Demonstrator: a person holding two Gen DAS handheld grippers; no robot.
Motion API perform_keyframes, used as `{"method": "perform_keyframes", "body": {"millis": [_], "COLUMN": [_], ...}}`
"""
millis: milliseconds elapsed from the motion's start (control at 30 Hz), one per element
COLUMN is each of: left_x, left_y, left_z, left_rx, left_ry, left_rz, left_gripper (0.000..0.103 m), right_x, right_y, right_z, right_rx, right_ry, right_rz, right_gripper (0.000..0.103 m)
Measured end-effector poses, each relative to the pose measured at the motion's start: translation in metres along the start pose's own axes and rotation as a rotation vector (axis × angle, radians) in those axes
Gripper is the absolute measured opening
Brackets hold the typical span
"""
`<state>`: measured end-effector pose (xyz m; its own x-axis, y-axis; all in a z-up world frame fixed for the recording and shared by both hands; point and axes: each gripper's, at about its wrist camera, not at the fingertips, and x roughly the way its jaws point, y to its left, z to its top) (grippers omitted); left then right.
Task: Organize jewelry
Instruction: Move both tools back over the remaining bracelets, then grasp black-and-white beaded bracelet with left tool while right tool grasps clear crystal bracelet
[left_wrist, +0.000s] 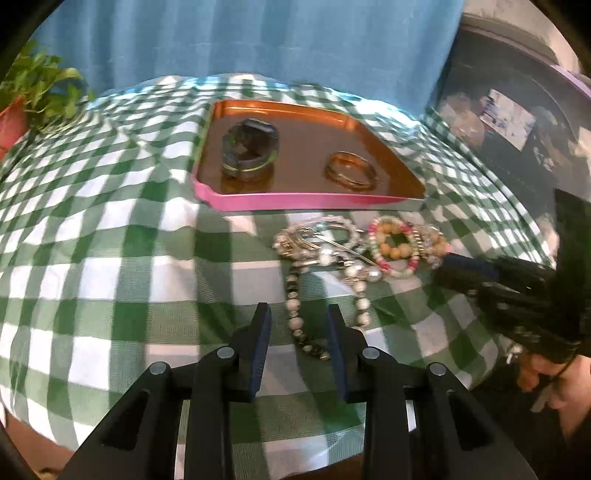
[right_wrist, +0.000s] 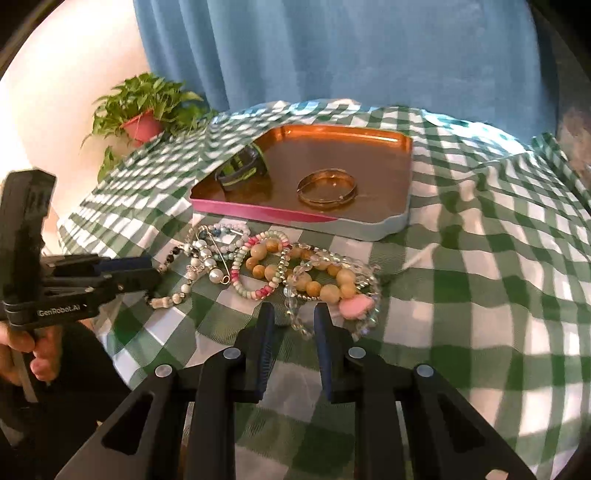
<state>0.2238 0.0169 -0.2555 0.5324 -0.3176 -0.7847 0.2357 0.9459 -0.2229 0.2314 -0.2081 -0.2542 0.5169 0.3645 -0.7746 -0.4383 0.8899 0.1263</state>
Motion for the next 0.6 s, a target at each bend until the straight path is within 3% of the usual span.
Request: {"method": "perform_keyframes", "body": {"millis": [200,233,267,433,600], "left_x": [0.009,0.010,0.010,-0.014,-0.019], "left_y": [-0.017,-0.018,-0.016,-0.010,-0.015], "left_z": [0.003,0.004,0.005,0.005,-0.008], "left_rx": [0.140,0.150,0.144,0.083,0.115], "left_ry": [0.003,0.006,0.013,-0.009,0.003], "left_rz": [0.088,0.085,0.069,-0.007,0.030], "left_gripper": [0.028,0.008,0.008,0.008,0.008], "right_x": [0.003,0.003,0.004,-0.006,-0.017], "right_y": [0.005,0.004,0.001,0.000,0.021], "right_z": [0.000,0.001,0.003,0.003,-0.012], "right_rx": [-0.051,-0.048,-0.037,0.024,-0.031], "right_ry": [0.002,0.002,0.004,-0.018,0.009], "right_rz": [-0.042,-0.048,-0.044,0.047,0.084], "right_gripper": [0.017,0.014,0.008,0.007,0.007]}}
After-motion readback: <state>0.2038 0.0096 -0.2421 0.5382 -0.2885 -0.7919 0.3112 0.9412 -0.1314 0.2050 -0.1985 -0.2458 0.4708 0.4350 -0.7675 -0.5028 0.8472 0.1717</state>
